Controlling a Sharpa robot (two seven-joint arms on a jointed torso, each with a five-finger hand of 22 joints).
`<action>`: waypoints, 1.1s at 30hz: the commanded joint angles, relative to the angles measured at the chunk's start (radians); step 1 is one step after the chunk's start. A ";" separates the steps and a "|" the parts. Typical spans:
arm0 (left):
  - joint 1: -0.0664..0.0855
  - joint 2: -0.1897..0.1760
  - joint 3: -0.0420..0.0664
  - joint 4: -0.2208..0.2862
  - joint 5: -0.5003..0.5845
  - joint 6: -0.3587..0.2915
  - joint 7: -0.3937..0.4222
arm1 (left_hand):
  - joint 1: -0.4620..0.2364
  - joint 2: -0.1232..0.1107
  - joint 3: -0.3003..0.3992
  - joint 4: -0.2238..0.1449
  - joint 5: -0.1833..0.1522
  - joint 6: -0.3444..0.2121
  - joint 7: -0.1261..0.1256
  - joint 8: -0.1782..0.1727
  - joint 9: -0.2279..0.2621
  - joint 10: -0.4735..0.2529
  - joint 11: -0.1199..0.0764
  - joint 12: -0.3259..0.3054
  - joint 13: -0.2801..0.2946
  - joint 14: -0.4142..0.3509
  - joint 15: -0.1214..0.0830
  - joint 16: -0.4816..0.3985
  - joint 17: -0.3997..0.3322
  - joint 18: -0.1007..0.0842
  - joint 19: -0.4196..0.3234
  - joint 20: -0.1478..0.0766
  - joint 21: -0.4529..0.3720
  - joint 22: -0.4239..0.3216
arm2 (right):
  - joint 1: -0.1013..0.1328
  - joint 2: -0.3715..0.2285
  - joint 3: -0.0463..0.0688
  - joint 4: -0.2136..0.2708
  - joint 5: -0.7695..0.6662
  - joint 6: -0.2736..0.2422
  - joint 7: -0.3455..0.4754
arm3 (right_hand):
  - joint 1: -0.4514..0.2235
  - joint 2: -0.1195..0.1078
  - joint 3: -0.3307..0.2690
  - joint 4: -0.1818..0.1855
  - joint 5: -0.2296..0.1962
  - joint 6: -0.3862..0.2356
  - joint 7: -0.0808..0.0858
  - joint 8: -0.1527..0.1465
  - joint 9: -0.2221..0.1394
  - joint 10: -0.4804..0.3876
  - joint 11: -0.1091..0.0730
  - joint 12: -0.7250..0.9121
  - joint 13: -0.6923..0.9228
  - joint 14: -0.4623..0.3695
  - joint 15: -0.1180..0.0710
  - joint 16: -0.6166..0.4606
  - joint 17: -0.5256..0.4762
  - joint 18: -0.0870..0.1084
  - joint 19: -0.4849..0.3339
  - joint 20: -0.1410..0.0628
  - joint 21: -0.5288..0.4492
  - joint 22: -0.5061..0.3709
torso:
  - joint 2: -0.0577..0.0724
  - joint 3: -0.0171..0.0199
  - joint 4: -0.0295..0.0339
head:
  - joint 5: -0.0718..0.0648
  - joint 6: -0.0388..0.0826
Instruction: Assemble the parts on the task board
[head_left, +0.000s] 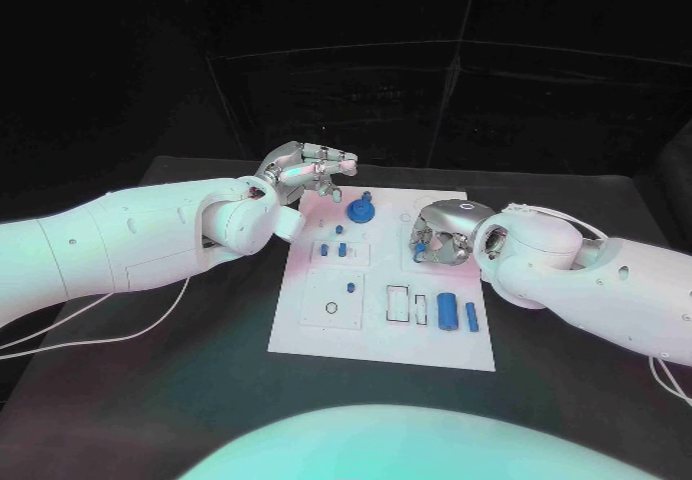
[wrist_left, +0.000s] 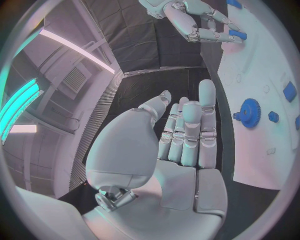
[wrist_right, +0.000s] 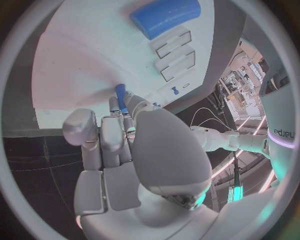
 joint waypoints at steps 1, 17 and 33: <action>0.001 0.000 0.001 0.000 0.003 0.013 0.001 | 0.006 0.004 -0.007 -0.001 -0.001 -0.008 0.001 0.005 -0.001 -0.008 0.001 0.003 0.001 -0.009 0.001 -0.004 -0.001 0.021 -0.008 -0.001 -0.005 -0.002 | 0.002 -0.008 0.001 0.015 -0.022 -0.113 0.027 | 0.006 0.002 0.027 -0.015 -0.009 0.011 -0.001 -0.001 -0.003 0.017 -0.005 -0.012 0.001 0.021 -0.007 0.002 0.000 -0.008 0.001 0.001 0.007 0.004 | 0.000 0.0006 -0.0005 | -0.002 0.002; 0.001 -0.001 0.000 -0.004 0.003 0.003 0.008 | 0.007 0.008 -0.007 0.000 -0.001 -0.008 0.001 0.006 -0.001 -0.009 0.000 0.004 0.001 -0.008 0.001 -0.002 0.002 0.021 -0.008 0.000 -0.005 -0.002 | 0.003 -0.095 0.005 0.176 0.025 -0.232 0.070 | -0.012 -0.007 0.062 -0.036 -0.012 0.014 0.004 -0.009 -0.006 0.026 -0.002 -0.028 0.003 0.022 -0.006 0.012 0.011 -0.010 0.003 0.002 0.017 0.017 | 0.000 -0.0010 -0.0004 | 0.000 0.005; 0.001 0.005 0.000 -0.008 0.003 -0.015 0.028 | 0.007 0.009 -0.006 0.000 -0.001 -0.008 0.000 0.007 -0.001 -0.009 0.000 0.005 0.002 -0.008 0.001 -0.002 0.002 0.021 -0.008 0.000 -0.006 -0.003 | -0.050 0.062 0.003 0.169 0.036 -0.234 0.182 | -0.023 -0.013 0.078 -0.047 -0.006 0.011 0.006 -0.016 -0.007 0.025 0.000 -0.040 0.003 0.023 -0.005 0.016 0.015 -0.011 0.005 0.002 0.026 0.030 | 0.001 -0.0018 0.0022 | 0.040 -0.006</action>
